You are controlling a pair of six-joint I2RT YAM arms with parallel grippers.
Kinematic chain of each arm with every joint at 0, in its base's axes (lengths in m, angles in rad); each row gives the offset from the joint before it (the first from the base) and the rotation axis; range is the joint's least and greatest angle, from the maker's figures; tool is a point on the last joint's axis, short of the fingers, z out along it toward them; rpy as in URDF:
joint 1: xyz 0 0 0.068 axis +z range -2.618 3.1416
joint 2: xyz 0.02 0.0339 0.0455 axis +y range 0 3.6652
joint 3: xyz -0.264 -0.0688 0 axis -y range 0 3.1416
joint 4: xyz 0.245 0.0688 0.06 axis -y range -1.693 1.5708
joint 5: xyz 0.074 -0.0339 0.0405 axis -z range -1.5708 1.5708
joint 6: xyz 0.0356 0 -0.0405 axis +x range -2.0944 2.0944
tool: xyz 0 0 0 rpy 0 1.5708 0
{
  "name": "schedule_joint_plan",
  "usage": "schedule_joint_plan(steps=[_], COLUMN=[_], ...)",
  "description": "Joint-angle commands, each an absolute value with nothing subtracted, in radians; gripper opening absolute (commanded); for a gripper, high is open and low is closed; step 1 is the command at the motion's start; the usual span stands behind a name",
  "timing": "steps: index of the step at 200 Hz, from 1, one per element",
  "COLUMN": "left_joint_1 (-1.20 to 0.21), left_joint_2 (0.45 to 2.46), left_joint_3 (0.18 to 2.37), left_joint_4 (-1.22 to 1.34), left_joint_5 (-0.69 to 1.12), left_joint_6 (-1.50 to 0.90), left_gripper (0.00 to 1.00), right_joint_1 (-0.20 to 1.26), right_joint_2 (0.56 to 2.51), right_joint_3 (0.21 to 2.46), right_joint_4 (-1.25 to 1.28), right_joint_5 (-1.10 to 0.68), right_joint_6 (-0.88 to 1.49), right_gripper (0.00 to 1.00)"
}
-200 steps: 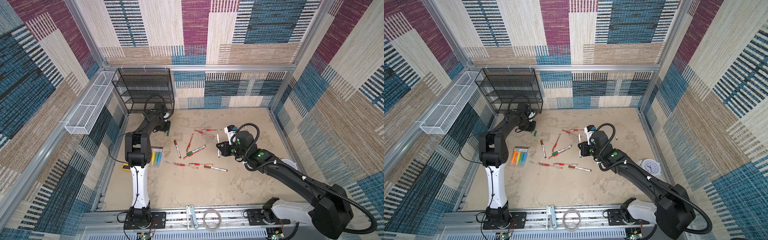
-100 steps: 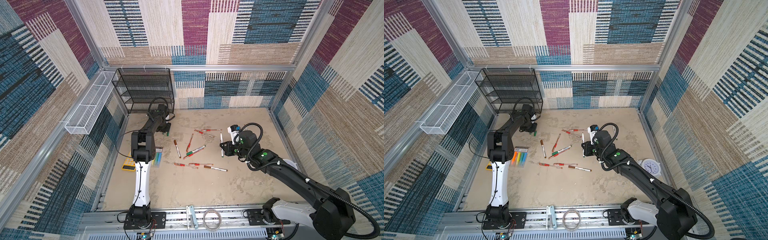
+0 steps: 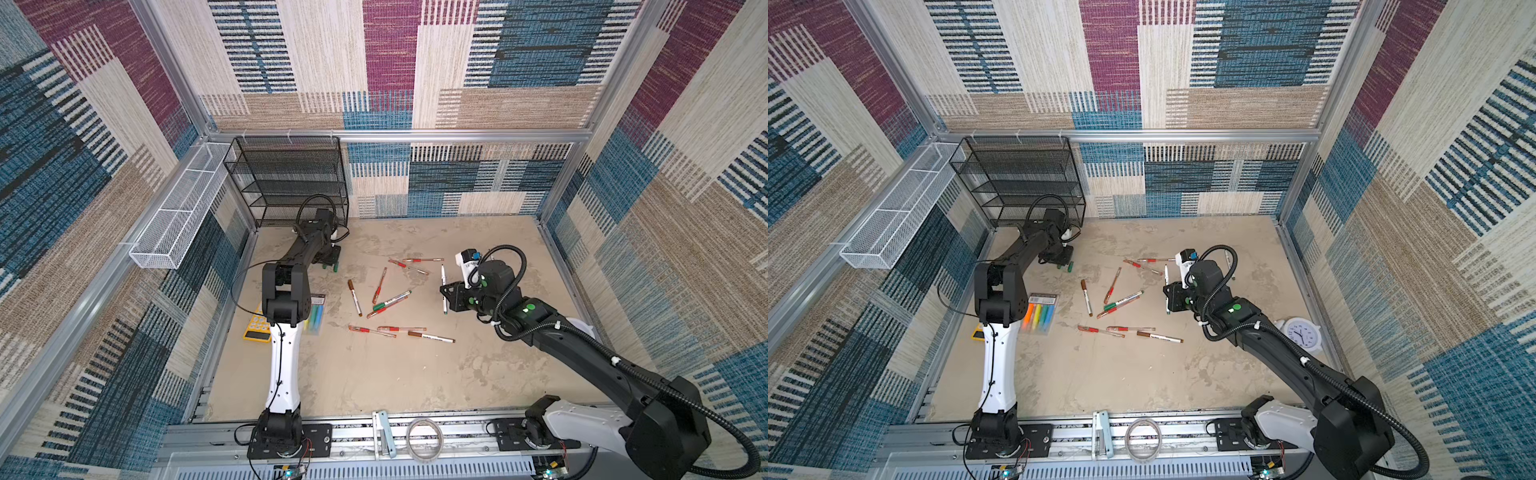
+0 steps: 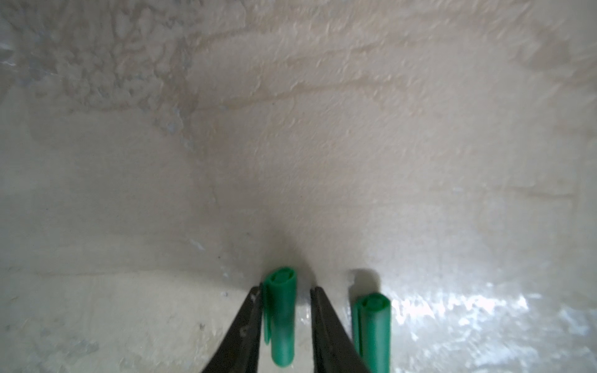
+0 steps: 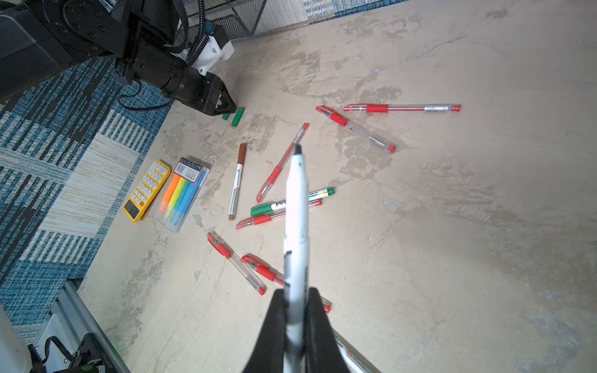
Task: Remove pen caps from pens
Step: Place the pen cap at the top-left of the table, then place the pen at the top-right of the table.
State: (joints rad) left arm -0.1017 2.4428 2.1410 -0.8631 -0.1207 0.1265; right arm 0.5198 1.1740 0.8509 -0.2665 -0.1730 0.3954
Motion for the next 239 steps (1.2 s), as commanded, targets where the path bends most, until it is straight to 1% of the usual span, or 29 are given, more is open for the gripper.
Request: schedule_joint_plan(steps=[1,39,74,91,126,137,156,177,202,239], left_joint_1=[-0.105,-0.107,-0.112,-0.115,-0.121,-0.121,-0.121,-0.119,-0.069,-0.017], left_joint_2=[2.391,2.262,2.048,1.928,1.647,1.557,1.405,1.262,1.198,1.179], left_joint_3=[2.118,2.055,1.885,1.771,1.491,1.410,1.265,1.130,1.058,1.037], left_joint_4=[-0.886,-0.887,-0.849,-0.817,-0.701,-0.654,-0.573,-0.501,-0.476,-0.443], left_joint_5=[-0.114,-0.091,-0.026,0.017,0.102,0.119,0.171,0.222,0.320,0.345], left_joint_6=[0.124,0.102,0.082,0.067,0.084,0.083,0.078,0.072,0.029,-0.002], left_gripper=[0.33,0.38,0.45,0.53,0.73,0.78,0.84,0.87,0.95,0.97], right_joint_1=[0.514,0.492,0.444,0.407,0.332,0.308,0.271,0.233,0.172,0.115], right_joint_2=[1.170,1.193,1.238,1.279,1.389,1.432,1.508,1.579,1.687,1.849], right_joint_3=[0.868,0.889,0.929,0.961,1.031,1.054,1.115,1.167,1.254,1.388], right_joint_4=[-0.268,-0.293,-0.311,-0.324,-0.351,-0.356,-0.384,-0.392,-0.427,-0.481], right_joint_5=[-0.157,-0.129,-0.128,-0.125,-0.133,-0.128,-0.117,-0.098,-0.094,-0.065], right_joint_6=[0.388,0.344,0.299,0.269,0.201,0.178,0.143,0.101,0.072,0.029], right_gripper=[0.00,0.00,0.00,0.00,0.01,0.01,0.02,0.02,0.02,0.03])
